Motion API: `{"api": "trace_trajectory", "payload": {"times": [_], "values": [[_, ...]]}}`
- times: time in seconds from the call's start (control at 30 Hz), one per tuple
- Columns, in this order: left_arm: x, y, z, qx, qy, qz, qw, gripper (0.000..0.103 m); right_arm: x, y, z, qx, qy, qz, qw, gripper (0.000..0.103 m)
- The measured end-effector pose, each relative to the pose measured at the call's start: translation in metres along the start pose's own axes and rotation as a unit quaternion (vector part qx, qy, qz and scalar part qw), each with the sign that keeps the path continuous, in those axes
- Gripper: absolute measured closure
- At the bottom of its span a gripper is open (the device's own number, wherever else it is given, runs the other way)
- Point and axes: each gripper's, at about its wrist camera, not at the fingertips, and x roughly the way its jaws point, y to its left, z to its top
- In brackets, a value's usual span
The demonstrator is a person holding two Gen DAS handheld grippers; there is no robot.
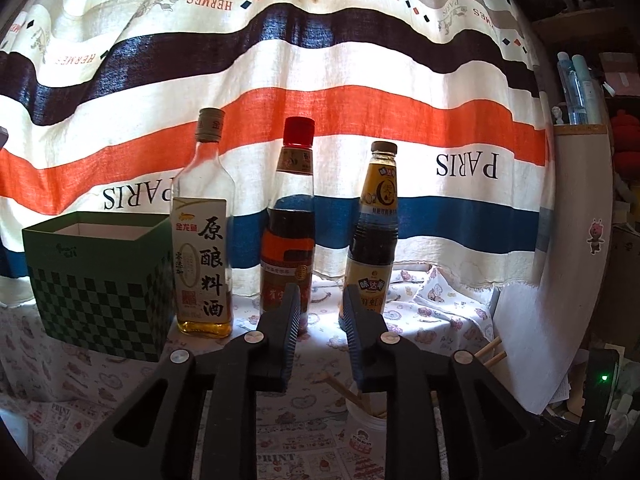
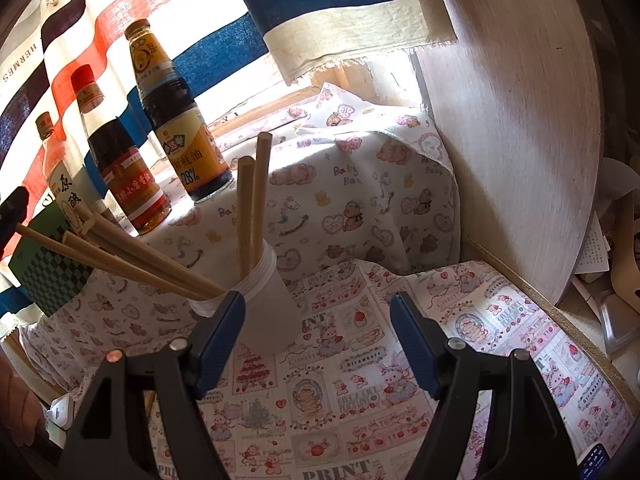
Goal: Organize utensils
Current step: 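Move both open tools back over the loose chopstick and metal fork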
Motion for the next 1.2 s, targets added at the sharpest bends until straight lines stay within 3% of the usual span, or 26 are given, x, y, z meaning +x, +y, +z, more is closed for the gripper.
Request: {"api": "trace_trajectory", "payload": {"times": [0.1,0.23,0.43,0.6,0.73,0.77,0.83,1.03,1.2], "values": [[0.000,0.007,0.002,-0.008,0.003,0.007,0.9999,0.082,0.001,0.000,0.000,-0.001,0.003,0.002,1.000,0.030],[-0.006,0.014,-0.002,-0.018,0.008,-0.011,0.9998,0.082,0.003,0.000,-0.001,0.002,0.014,0.008,1.000,0.030],[-0.020,0.006,-0.016,0.008,0.013,-0.025,0.9996,0.083,0.003,0.005,-0.003,-0.009,0.015,0.012,1.000,0.030],[-0.026,0.006,-0.026,0.029,0.022,-0.005,0.9993,0.083,0.005,0.010,-0.007,-0.019,0.022,0.017,0.999,0.030],[-0.033,0.019,-0.036,0.043,0.048,0.034,0.9973,0.082,0.004,0.016,-0.012,-0.026,0.036,0.040,0.998,0.030],[-0.036,0.022,-0.039,0.047,0.055,0.032,0.9969,0.081,0.003,0.019,-0.013,-0.029,0.035,0.042,0.998,0.030],[-0.043,0.027,-0.046,0.059,0.063,0.034,0.9957,0.062,-0.001,0.023,-0.017,-0.036,0.028,0.043,0.998,0.030],[-0.059,0.038,-0.070,0.070,0.108,0.092,0.9874,0.057,0.000,0.041,-0.029,-0.065,0.042,0.071,0.994,0.030],[-0.059,0.050,-0.092,0.043,0.167,0.101,0.9798,0.052,0.015,0.047,-0.038,-0.071,0.083,0.083,0.990,0.030]]}}
